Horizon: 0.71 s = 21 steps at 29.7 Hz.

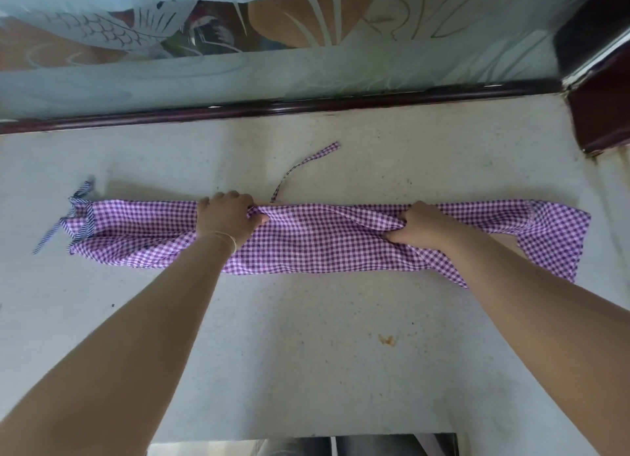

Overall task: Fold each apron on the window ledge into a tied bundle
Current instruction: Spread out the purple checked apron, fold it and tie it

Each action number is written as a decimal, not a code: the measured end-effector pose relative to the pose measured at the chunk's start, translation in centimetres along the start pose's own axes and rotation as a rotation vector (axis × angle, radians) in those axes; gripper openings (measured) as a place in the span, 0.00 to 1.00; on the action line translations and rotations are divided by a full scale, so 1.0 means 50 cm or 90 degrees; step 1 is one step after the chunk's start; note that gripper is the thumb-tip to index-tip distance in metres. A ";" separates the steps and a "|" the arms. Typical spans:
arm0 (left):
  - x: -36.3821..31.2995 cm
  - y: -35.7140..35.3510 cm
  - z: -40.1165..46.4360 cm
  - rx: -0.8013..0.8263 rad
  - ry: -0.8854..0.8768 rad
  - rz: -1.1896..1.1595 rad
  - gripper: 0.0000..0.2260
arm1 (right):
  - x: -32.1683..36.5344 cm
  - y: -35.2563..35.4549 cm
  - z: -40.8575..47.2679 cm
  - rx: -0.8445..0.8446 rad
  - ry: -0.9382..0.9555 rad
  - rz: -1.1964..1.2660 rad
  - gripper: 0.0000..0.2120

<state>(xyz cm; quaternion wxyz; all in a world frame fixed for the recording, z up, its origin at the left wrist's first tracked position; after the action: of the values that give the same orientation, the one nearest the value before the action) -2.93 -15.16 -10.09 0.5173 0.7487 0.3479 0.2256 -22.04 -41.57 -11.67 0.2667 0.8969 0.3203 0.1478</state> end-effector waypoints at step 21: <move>-0.258 -0.148 -0.022 0.082 -0.044 -0.097 0.29 | -0.112 -0.092 -0.072 -0.359 -0.117 -0.161 0.27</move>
<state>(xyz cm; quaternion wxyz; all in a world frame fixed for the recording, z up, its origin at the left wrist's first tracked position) -14.31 -22.56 -16.27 0.4956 0.7590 0.3996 0.1367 -30.08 -40.85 -11.89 0.5488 0.7502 0.3504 0.1149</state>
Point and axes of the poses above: each hand's wrist, its own z-axis towards the middle knuckle, its own y-axis out of the back of the hand, x = y × z, the point moved 3 cm from there along z, towards the middle knuckle, and after that the axes turned 8 degrees about -y, right-handed, at the moved point
